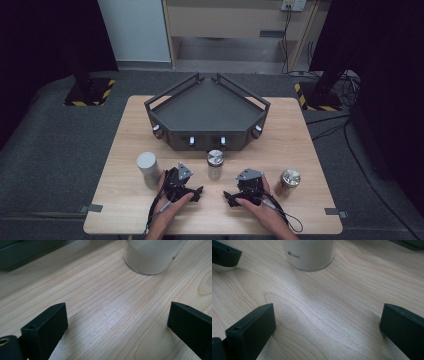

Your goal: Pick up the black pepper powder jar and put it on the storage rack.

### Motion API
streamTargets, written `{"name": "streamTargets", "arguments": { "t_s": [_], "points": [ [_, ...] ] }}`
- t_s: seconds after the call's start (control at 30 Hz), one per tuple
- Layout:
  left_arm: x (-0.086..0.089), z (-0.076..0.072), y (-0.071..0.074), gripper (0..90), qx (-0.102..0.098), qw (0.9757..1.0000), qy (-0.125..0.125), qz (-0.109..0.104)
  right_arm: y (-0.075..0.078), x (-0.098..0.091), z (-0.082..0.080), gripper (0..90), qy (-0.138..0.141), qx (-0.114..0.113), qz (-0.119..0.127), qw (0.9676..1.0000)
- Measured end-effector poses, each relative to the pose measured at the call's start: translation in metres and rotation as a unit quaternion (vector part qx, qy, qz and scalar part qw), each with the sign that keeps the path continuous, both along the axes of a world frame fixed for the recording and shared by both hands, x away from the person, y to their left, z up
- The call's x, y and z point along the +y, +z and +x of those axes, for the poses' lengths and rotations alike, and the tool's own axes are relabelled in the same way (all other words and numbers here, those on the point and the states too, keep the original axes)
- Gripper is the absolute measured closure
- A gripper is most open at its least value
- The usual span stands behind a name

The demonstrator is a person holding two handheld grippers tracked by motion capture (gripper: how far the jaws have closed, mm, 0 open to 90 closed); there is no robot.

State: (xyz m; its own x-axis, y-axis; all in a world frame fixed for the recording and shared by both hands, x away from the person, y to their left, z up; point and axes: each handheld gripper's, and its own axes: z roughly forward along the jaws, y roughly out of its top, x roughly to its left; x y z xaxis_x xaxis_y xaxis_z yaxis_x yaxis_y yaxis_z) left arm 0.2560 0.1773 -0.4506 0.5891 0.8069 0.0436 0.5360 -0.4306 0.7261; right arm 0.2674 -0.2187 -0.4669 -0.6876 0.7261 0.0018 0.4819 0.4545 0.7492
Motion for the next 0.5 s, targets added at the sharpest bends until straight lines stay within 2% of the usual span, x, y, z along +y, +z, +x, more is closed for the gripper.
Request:
{"name": "streamTargets", "arguments": {
  "t_s": [0.4,0.5],
  "points": [
    [-0.001,-0.007,0.014,2.1,-0.011,0.9999,-0.009,-0.005,0.000,0.000,0.000,0.5,-0.001,-0.001,0.000,1.0000],
    [-0.002,-0.009,0.021,2.3,-0.012,0.9998,-0.013,0.000,0.000,0.000,-0.001,0.5,-0.001,-0.001,0.000,1.0000]
  ]
}}
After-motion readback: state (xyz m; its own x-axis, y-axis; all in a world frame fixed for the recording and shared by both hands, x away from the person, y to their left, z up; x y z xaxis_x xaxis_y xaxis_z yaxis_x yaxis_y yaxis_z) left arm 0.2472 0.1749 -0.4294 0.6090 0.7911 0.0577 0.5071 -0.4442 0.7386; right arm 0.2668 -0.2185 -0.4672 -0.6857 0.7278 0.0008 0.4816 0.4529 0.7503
